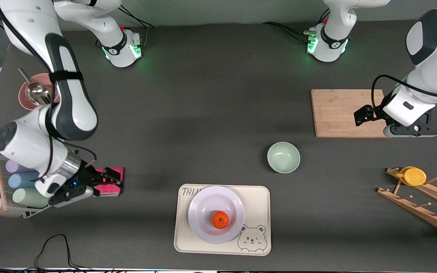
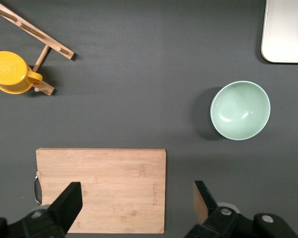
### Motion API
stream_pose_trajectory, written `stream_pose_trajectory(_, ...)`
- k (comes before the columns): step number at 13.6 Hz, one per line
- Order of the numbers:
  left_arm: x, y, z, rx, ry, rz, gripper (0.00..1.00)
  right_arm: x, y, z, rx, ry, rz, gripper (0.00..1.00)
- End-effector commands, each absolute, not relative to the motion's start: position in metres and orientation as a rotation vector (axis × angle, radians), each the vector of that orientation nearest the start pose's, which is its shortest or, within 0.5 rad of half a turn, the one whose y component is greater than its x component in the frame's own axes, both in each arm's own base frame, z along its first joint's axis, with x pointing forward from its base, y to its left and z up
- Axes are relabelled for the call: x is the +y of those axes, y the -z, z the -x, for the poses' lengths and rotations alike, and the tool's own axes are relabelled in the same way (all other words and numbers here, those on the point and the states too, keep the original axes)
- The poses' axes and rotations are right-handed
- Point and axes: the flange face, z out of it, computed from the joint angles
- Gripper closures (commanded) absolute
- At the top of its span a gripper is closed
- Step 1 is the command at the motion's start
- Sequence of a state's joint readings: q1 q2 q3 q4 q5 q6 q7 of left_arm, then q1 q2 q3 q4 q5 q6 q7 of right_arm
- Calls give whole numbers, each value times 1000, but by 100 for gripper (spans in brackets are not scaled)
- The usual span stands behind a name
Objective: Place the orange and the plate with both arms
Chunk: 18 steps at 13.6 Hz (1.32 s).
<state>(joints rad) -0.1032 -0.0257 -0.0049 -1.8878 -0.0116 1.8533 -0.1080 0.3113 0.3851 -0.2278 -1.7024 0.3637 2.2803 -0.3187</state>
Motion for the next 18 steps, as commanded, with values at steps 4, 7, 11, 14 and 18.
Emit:
stream_pose_trajectory(4, -60, -516, -549, 12, -21, 3168, 0, 46, -485, -598, -158, 58, 3093, 0)
stream_pose_trajectory(7, -60, -516, -549, 12, -21, 3168, 0, 35, -527, -593, -169, -34, 3108, 0)
stream_pose_trajectory(11, -60, -516, -549, 12, -21, 3168, 0, 14, -571, -577, 0, -76, 3109, 0)
stream_pose_trajectory(14, -60, -516, -548, 14, -24, 3168, 0, 14, -581, -573, 4, -51, 3105, 0)
stream_pose_trajectory(18, -59, -514, -547, 14, -45, 3167, 0, 14, -593, -568, -4, -17, 3100, 0)
